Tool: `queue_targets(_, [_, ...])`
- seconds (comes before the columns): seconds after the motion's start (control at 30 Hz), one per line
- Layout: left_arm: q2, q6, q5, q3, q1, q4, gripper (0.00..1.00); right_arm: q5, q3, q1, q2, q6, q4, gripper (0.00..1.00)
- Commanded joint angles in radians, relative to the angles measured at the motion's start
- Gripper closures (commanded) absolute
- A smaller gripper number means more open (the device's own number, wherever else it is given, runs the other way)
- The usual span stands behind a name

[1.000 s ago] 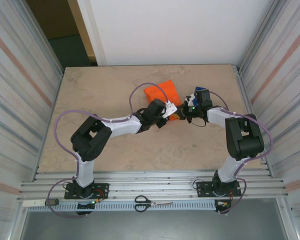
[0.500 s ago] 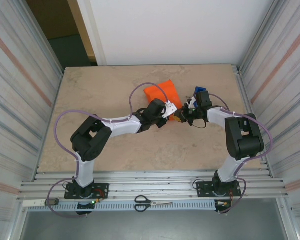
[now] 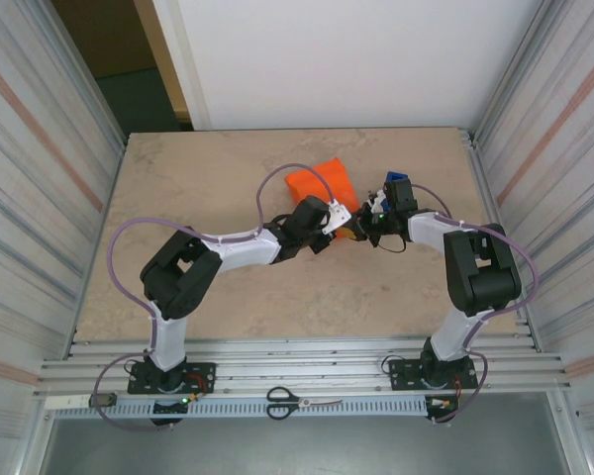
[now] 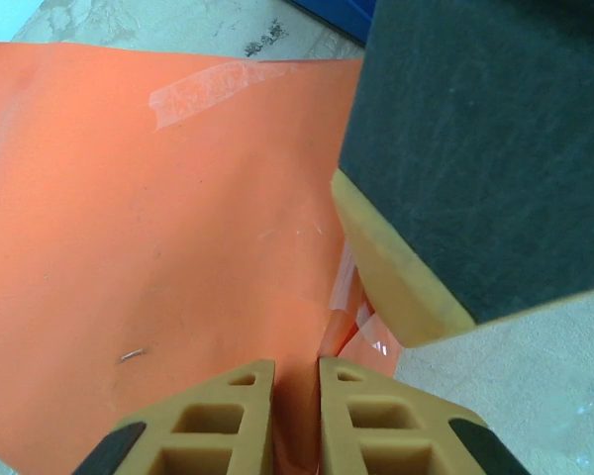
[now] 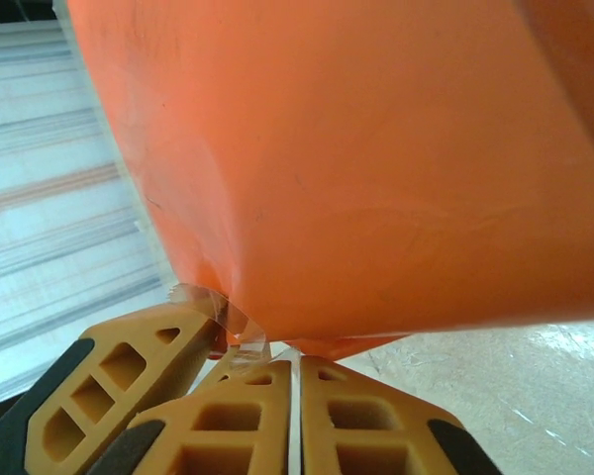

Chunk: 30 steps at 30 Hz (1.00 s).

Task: Wrap the gift box in paper
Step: Stick the wrapping paper to the gift box.

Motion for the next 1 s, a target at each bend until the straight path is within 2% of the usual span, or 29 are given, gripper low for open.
queue_targets(0.0, [0.182,-0.018,0.093,-0.082,-0.026,-0.305,0.86,0.009,0.045,0.011,0.027,0.027,0.02,0.84])
queue_targets(0.33, [0.181,-0.012,0.091,-0.079,-0.026,-0.306,0.86,0.03,0.049,0.016,-0.003,0.021,-0.009,0.67])
queue_targets(0.43, [0.181,-0.011,0.091,-0.078,-0.026,-0.306,0.86,0.037,0.049,0.018,-0.015,0.024,-0.012,0.58])
queue_targets(0.83, [0.184,-0.015,0.092,-0.077,-0.026,-0.306,0.86,0.044,0.048,0.018,-0.043,0.033,-0.023,0.44])
queue_targets(0.97, [0.187,-0.016,0.094,-0.08,-0.026,-0.307,0.86,0.052,0.049,0.016,-0.062,0.03,-0.032,0.35])
